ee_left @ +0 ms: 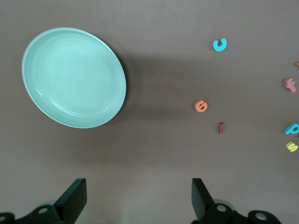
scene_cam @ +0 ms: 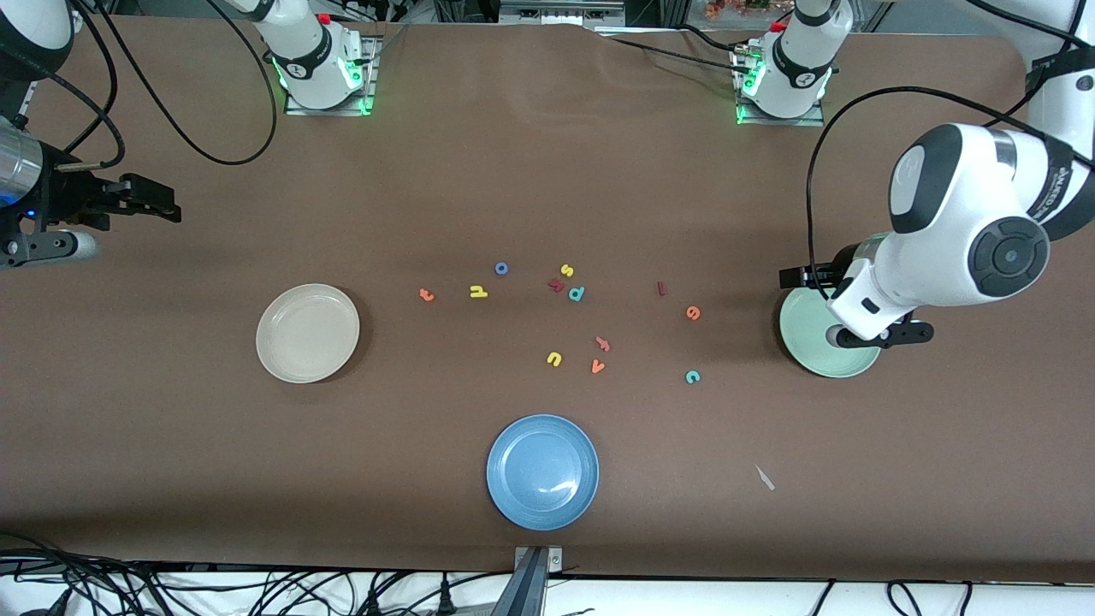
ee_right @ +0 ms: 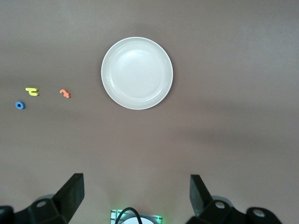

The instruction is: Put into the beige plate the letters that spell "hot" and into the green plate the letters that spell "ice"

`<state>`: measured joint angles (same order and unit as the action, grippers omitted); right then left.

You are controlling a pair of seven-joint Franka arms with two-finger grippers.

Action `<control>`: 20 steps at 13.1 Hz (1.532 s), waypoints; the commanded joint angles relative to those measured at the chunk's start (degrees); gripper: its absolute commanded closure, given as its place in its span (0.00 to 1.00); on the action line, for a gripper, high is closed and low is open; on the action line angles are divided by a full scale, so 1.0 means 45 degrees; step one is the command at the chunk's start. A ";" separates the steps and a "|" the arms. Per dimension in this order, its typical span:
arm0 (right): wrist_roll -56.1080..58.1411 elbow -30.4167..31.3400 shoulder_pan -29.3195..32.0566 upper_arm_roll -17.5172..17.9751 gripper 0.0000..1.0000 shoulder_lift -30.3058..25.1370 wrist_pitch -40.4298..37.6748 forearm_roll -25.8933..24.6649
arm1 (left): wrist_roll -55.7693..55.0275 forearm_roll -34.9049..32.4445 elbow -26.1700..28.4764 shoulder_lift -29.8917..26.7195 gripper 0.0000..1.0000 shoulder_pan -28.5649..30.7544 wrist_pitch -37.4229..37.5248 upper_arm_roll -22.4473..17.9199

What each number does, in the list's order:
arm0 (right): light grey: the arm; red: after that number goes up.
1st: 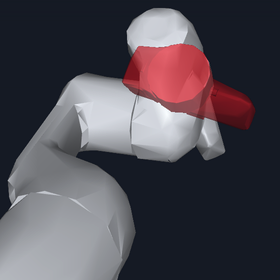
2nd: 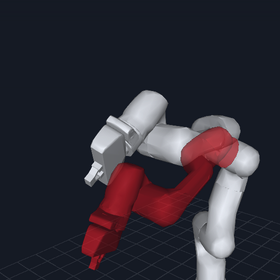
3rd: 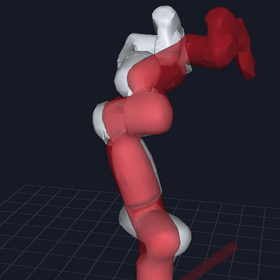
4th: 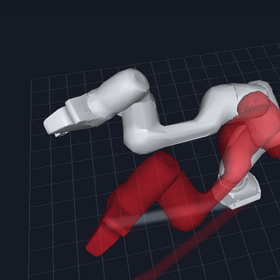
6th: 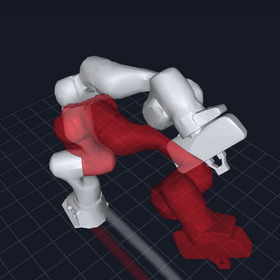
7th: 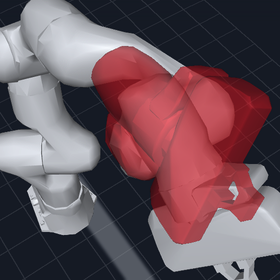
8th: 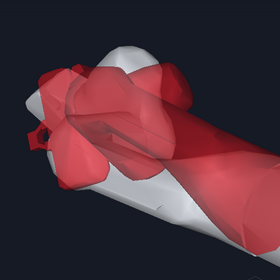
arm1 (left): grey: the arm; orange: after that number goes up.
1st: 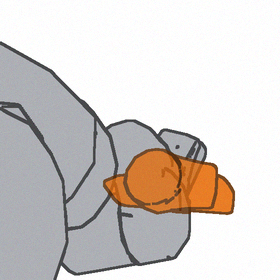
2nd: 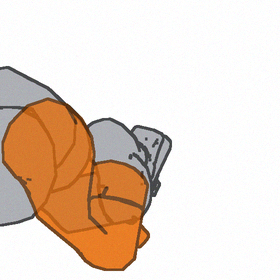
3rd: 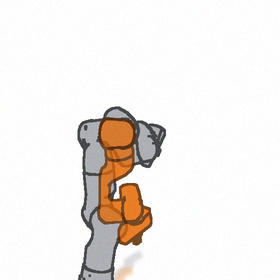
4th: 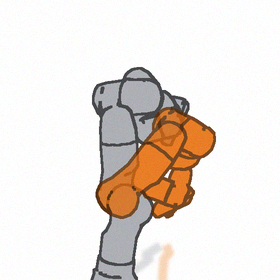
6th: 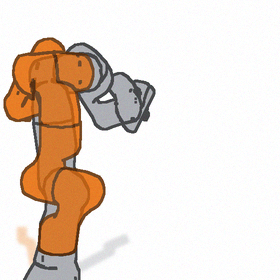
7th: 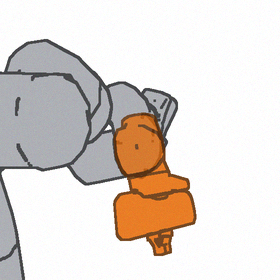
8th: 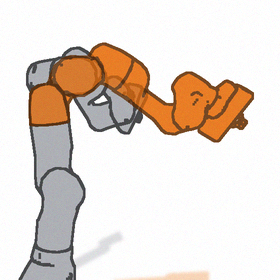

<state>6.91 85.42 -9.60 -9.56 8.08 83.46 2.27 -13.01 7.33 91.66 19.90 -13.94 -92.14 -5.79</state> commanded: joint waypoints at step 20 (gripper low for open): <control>-0.2722 0.0391 0.0785 0.3254 0.00 0.2537 0.4261 0.0843 | -0.4275 0.0696 0.3576 -0.0125 0.08 -0.0477 -0.5342 0.2399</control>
<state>-2.23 86.78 -7.30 1.87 17.36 99.31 4.95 -31.32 8.92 105.80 20.16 -15.64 -114.23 4.70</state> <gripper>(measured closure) 0.000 0.075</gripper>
